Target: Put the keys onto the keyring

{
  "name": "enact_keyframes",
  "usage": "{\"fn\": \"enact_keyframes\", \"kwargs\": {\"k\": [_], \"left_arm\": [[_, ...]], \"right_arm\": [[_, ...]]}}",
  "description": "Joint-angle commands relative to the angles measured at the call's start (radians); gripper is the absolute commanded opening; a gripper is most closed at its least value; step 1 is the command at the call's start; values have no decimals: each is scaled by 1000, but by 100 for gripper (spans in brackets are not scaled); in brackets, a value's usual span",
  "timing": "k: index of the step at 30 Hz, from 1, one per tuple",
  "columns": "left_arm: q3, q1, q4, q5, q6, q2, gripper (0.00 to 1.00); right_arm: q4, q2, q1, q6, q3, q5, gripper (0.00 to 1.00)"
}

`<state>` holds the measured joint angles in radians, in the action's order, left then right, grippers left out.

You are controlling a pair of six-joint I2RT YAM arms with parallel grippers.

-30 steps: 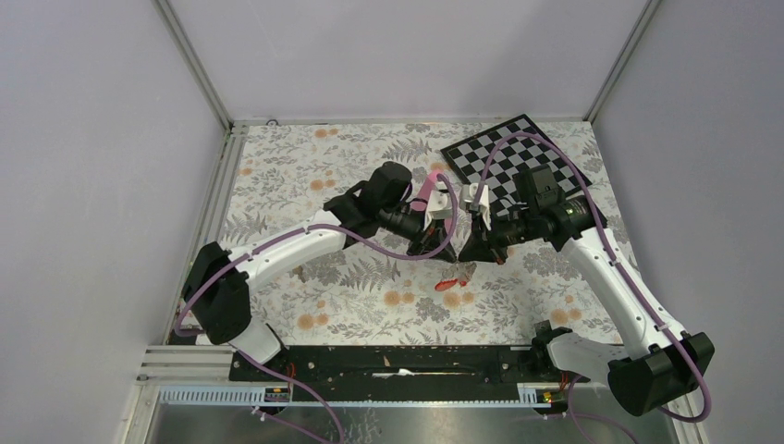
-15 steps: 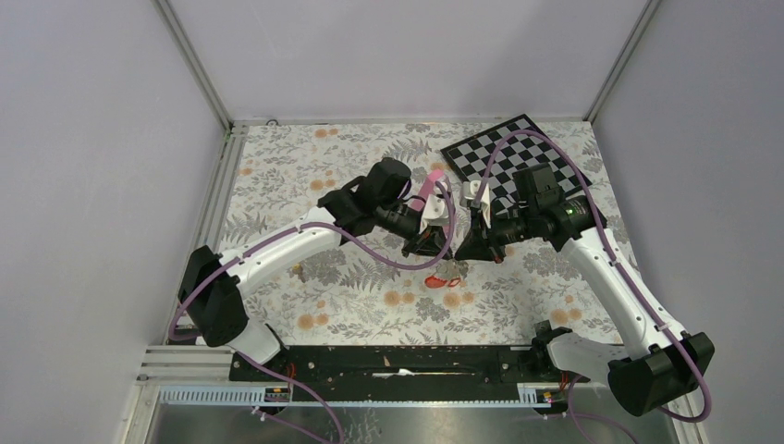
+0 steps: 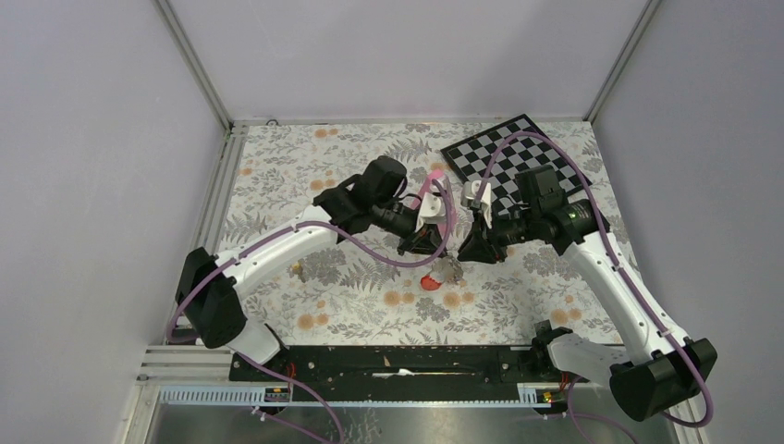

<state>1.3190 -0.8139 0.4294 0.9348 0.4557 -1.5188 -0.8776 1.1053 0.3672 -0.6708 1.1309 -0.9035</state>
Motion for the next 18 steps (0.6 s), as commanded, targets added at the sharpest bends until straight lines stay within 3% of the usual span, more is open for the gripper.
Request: {"fn": "enact_keyframes", "kwargs": {"k": [1,7,13,15,18], "left_arm": [[-11,42,-44,68,2,75,0],[-127,111,-301,259,-228,98,0],[-209,126,-516,338,-418,114,0],[-265,132,-725,351,-610,111,0],[-393,148,-1258,336,-1060,98,0]], "right_arm": [[14,-40,-5,-5,7,39,28],[11,-29,-5,-6,28,1,31],[23,-27,-10,12,30,-28,34],[27,-23,-12,22,33,-45,34],[40,-12,-12,38,43,-74,35]]}}
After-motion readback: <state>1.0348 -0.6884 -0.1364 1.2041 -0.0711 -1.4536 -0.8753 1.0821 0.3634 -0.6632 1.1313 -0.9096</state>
